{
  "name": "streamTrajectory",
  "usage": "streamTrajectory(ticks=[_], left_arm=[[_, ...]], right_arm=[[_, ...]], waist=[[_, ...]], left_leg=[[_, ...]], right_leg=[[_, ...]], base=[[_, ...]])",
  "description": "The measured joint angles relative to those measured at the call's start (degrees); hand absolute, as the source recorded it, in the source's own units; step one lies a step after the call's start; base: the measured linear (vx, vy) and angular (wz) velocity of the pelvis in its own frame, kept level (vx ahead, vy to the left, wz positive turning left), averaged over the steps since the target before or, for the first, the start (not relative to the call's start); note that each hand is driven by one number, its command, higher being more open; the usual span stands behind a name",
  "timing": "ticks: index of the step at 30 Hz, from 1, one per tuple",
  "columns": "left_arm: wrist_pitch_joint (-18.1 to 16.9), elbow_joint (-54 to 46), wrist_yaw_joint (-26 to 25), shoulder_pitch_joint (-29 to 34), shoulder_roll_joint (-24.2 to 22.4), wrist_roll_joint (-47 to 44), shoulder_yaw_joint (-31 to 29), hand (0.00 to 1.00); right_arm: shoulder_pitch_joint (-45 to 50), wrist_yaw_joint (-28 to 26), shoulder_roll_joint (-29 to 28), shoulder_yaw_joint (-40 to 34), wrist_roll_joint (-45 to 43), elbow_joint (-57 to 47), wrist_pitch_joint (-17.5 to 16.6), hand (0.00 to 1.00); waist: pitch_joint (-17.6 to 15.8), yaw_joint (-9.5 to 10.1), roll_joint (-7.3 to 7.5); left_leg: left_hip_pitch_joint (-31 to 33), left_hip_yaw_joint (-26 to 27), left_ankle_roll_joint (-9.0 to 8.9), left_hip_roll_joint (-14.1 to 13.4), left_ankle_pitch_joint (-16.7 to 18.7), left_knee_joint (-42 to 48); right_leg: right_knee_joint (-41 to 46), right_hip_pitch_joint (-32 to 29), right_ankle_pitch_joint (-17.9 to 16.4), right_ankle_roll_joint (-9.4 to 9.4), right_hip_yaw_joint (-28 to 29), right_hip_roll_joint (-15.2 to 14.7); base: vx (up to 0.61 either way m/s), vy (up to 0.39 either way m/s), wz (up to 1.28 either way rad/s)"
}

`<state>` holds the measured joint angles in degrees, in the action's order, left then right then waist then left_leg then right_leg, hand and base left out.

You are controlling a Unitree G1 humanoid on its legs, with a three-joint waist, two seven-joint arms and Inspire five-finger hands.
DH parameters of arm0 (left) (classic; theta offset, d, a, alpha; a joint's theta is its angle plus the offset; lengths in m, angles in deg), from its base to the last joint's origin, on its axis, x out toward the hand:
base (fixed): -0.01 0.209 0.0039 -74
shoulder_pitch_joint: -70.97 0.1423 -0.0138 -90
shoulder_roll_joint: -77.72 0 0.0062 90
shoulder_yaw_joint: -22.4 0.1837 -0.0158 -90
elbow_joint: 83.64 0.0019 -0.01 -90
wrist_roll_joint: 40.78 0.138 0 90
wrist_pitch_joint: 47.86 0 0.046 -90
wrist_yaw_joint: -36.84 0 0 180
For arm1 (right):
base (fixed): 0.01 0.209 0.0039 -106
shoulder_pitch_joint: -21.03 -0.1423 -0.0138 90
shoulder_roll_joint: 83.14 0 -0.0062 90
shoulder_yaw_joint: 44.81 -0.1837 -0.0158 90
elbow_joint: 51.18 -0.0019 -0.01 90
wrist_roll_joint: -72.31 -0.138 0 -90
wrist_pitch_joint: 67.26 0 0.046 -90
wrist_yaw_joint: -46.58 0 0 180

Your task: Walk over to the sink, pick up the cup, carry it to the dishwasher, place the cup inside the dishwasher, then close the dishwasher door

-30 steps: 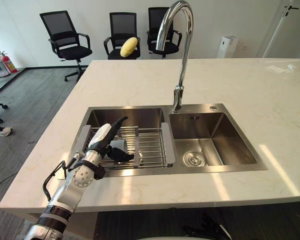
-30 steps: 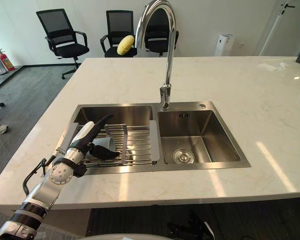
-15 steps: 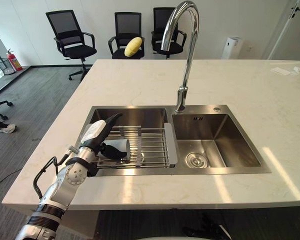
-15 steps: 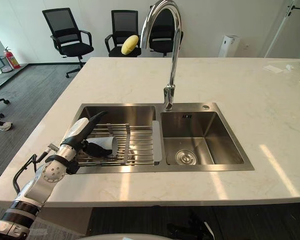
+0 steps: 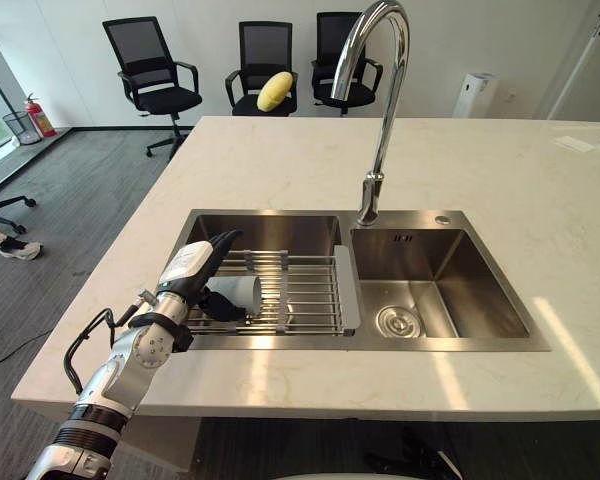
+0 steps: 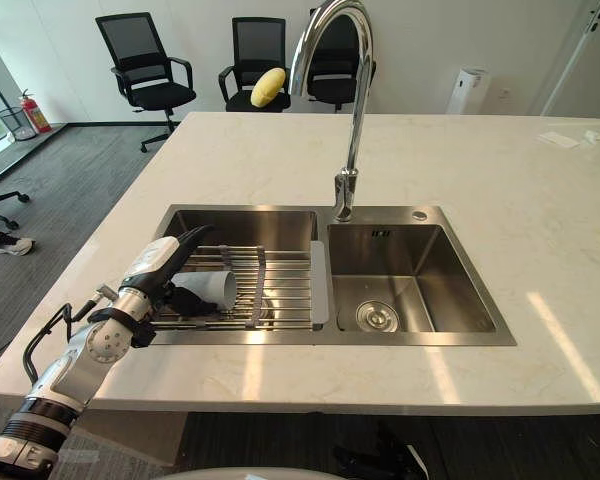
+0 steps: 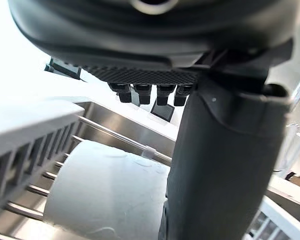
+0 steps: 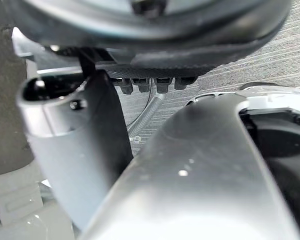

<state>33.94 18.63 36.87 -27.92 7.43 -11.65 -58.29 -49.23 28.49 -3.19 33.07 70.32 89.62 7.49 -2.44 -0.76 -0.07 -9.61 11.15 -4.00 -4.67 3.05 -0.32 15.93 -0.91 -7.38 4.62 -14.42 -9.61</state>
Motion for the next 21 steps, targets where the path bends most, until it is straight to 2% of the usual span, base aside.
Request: streamTrajectory(ticks=[10, 21], left_arm=[[1.4, 1.8, 0.8, -2.3, 1.8, 4.2, 3.6, 1.0], [2.0, 3.5, 5.0, -4.1, 3.5, 4.8, 7.0, 1.0]], right_arm=[[-0.1, -0.7, 0.1, 0.2, 0.0, -0.2, 0.0, 1.0], [0.2, -1.0, 0.7, 1.4, 0.0, -1.1, 0.0, 1.0]], waist=[[-0.1, -0.18, -0.11], [-0.1, -0.43, -0.22]], left_leg=[[0.0, 0.0, 0.02, 0.0, 0.0, 0.1], [-0.4, 0.6, -0.03, -0.1, 0.0, 0.3]], right_leg=[[0.0, 0.0, 0.0, -0.01, -0.1, 0.0], [0.4, 0.0, 0.0, -0.02, 0.6, 0.0]], base=[[0.0, 0.0, 0.0], [0.0, 0.0, -0.02]])
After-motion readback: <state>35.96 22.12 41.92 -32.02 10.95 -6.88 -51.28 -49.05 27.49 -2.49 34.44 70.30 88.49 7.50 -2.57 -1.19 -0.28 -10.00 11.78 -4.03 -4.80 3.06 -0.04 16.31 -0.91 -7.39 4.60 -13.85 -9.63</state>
